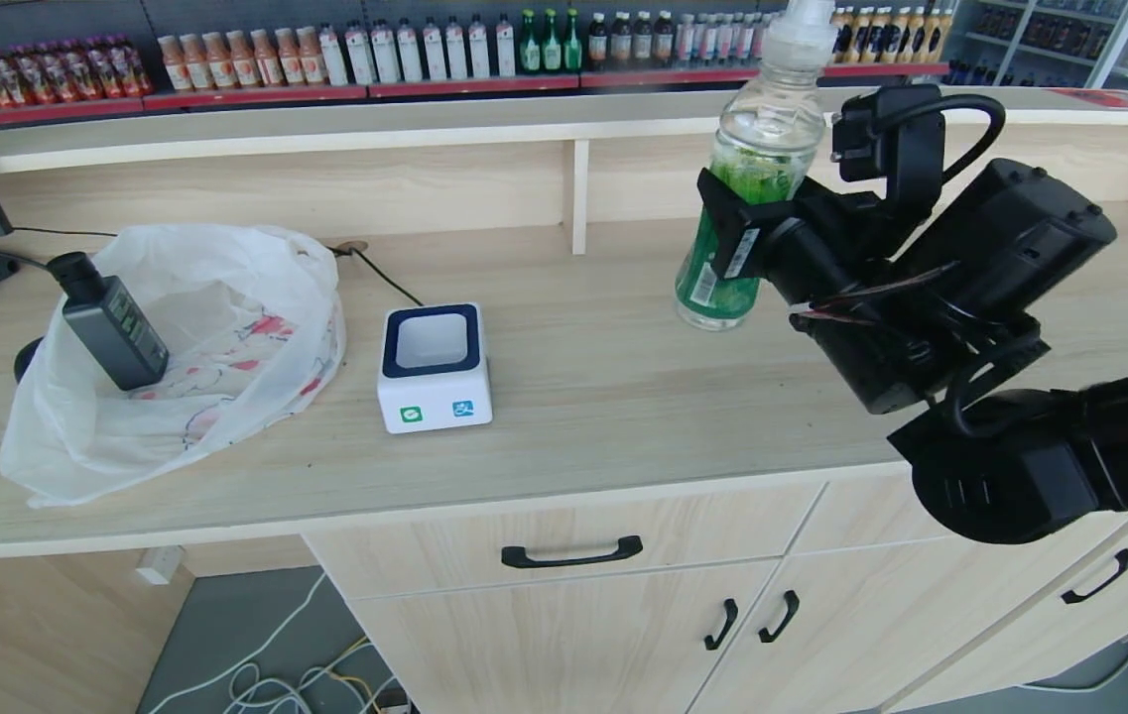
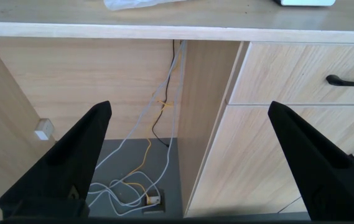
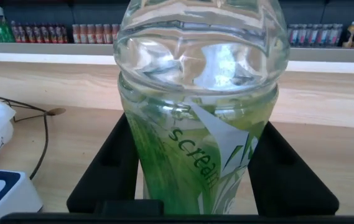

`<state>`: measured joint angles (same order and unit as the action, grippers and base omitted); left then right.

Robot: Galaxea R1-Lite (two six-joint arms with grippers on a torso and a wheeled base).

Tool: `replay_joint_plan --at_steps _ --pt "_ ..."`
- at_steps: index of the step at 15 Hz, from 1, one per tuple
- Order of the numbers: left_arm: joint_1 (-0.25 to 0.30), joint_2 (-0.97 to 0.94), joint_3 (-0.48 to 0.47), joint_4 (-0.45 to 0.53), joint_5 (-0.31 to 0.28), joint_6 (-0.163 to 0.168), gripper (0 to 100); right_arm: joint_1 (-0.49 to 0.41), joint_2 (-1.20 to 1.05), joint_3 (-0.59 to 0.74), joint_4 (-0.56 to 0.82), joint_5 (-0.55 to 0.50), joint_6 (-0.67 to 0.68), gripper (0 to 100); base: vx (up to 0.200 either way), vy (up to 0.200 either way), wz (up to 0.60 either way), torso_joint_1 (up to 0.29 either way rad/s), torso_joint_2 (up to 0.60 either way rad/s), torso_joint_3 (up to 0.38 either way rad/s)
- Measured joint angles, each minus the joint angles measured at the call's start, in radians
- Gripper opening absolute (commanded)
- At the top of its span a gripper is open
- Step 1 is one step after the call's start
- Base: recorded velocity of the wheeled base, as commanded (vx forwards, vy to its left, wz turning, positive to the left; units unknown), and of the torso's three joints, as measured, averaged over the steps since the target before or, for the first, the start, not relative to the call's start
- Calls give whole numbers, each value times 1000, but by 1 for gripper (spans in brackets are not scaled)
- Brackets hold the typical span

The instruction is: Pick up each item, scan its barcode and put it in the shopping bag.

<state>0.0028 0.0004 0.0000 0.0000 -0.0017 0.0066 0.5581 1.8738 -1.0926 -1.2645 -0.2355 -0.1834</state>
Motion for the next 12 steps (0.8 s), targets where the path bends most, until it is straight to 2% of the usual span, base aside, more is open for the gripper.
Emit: replay_joint_plan --at_steps 7,10,12 --pt "0 0 0 0 0 0 100 50 -214 296 -36 -29 -10 0 0 0 0 0 0 0" --pt "0 0 0 0 0 0 100 79 -293 476 -117 -37 -10 0 0 0 0 0 0 0" --pt "0 0 0 0 0 0 100 115 -331 570 -178 -77 -11 0 0 0 0 0 0 0"
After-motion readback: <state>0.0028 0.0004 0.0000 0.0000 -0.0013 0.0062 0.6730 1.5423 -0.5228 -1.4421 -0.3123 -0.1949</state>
